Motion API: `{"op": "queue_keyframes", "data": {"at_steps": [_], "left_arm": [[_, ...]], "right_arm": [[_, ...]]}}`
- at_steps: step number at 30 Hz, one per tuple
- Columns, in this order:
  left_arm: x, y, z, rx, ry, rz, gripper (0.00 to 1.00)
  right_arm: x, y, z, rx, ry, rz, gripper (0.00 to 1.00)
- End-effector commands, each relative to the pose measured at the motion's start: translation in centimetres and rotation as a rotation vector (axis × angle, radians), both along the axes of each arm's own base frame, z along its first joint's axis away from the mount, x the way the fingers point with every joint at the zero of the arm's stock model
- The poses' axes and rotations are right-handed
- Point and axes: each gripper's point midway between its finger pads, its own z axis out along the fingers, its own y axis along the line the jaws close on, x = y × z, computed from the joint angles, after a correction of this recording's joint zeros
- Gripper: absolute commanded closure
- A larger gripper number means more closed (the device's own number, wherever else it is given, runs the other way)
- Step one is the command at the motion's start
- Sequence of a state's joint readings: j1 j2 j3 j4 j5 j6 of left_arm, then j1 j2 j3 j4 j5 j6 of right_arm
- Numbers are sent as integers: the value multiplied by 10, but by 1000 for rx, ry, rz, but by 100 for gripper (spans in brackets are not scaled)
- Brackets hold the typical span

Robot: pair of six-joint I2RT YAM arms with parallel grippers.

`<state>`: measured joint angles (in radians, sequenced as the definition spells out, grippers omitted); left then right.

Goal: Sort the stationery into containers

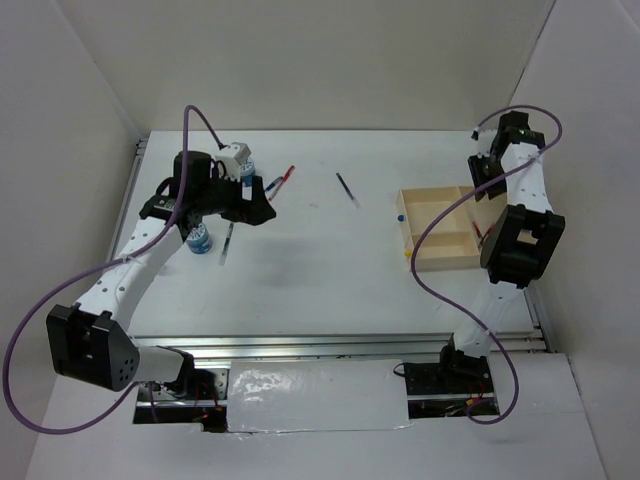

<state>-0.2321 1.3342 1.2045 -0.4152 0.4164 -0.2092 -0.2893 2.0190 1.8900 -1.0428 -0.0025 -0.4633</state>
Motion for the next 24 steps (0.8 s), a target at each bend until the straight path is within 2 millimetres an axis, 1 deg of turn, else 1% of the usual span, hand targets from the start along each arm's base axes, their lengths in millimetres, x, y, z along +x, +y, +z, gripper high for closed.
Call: {"op": "queue_keyframes", "data": {"at_steps": [1,2,3,5,6,7,8,9,10,11,12,13,14,15,16,17,18,19,20,21,22,23,24], "left_arm": [[6,1,24,-31,-95,-3,1],[5,1,23,-37,-91,-8,1],[6,0,24,-40,-99,-8,1],[7,2,23,-38,-101,-10,1],[7,2,23,-36,-103,-11,1],[8,4,23,-33,-108,-7,1],[7,5,23,-30,-115,-7,1],[7,7,23,-25,-120,0,1],[7,9,22,-23,-125,3,1],[7,10,22,-21,-128,7,1],[6,12,23,-21,-131,11,1],[6,14,22,-18,-130,14,1],[5,14,20,-14,-126,14,1],[5,17,19,-8,-124,15,1],[4,19,16,-3,-113,22,1],[4,20,16,-4,-112,26,1],[4,22,12,-2,-104,30,1],[3,23,12,-6,-102,34,1],[3,23,12,-6,-102,38,1],[1,25,6,-8,-87,45,1],[1,26,5,-10,-85,48,1],[-1,27,3,-14,-81,53,1],[-1,28,2,-14,-81,54,1]], "right_arm": [[26,52,90,96,-235,80,56],[34,70,107,105,-289,110,57],[41,103,117,103,-316,184,57],[51,139,128,95,-358,263,59],[53,177,128,96,-359,335,59],[59,195,117,102,-339,366,60],[65,211,119,105,-354,392,60],[67,237,113,116,-349,428,61],[75,252,98,123,-334,448,61],[80,263,94,128,-337,458,62],[87,274,76,137,-315,463,62],[94,291,70,145,-335,481,62],[98,298,62,154,-330,483,62],[104,310,43,171,-314,483,62],[109,318,40,183,-318,487,62],[112,322,31,193,-309,483,62],[116,327,12,205,-280,472,62],[121,334,6,213,-284,472,61],[124,336,-9,215,-266,467,60],[126,338,-16,223,-267,462,57],[127,343,-22,232,-262,464,55],[130,346,-28,243,-270,462,54],[128,349,-36,268,-255,460,54]]}}
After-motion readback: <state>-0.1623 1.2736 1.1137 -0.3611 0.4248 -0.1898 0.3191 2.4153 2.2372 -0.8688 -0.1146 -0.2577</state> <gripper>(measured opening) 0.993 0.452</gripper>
